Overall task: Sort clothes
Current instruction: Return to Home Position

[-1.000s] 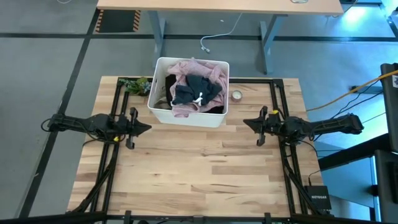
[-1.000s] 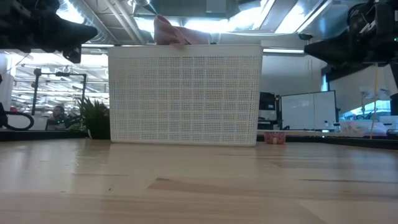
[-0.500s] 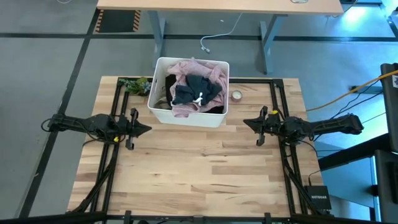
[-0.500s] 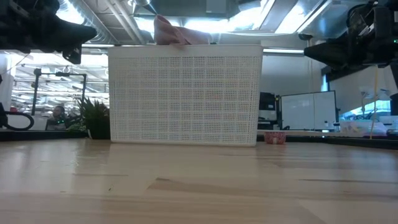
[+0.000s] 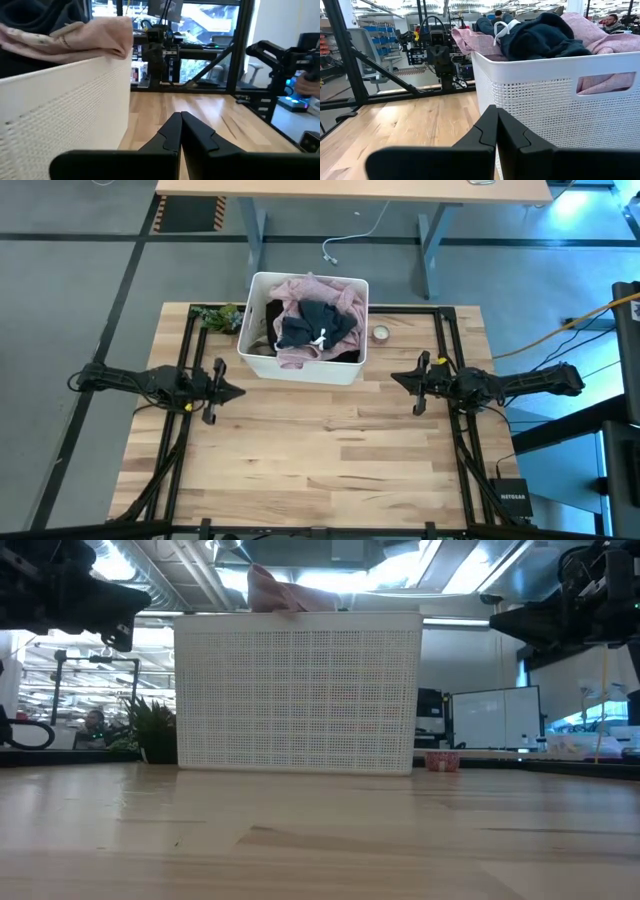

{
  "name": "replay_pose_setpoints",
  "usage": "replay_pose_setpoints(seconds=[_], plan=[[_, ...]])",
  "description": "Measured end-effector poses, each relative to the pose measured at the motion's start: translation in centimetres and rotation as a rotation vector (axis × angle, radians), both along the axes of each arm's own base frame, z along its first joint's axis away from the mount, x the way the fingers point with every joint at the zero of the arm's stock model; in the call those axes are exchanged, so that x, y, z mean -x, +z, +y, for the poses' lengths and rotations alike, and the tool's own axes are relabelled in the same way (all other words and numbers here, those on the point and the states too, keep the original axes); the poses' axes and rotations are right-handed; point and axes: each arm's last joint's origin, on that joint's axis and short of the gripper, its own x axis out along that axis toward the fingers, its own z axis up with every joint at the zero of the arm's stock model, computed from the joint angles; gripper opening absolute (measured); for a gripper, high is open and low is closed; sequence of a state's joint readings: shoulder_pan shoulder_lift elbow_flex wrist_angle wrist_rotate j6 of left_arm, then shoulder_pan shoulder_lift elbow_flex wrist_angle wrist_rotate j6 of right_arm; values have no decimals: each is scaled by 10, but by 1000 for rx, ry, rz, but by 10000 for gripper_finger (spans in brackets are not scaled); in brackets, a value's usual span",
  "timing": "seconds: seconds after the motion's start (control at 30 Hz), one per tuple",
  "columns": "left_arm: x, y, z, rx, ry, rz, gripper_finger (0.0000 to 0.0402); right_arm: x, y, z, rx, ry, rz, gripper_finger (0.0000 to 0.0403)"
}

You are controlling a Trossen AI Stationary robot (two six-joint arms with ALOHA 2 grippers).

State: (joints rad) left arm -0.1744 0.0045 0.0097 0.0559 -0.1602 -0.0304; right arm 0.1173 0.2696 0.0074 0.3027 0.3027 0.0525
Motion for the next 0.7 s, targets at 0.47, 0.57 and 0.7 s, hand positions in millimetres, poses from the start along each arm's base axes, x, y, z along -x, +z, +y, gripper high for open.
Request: replay_pose_setpoints(seconds=[0.47, 0.57, 0.7], plan=[[0, -1, 1, -7, 16, 7, 1, 0, -1, 0, 5, 1, 9, 8], [0, -2, 1, -8, 17, 18, 1, 0, -1, 0, 5, 1, 9, 8], [0, -2, 1, -7, 17, 18, 1, 0, -1, 0, 5, 1, 9, 8]])
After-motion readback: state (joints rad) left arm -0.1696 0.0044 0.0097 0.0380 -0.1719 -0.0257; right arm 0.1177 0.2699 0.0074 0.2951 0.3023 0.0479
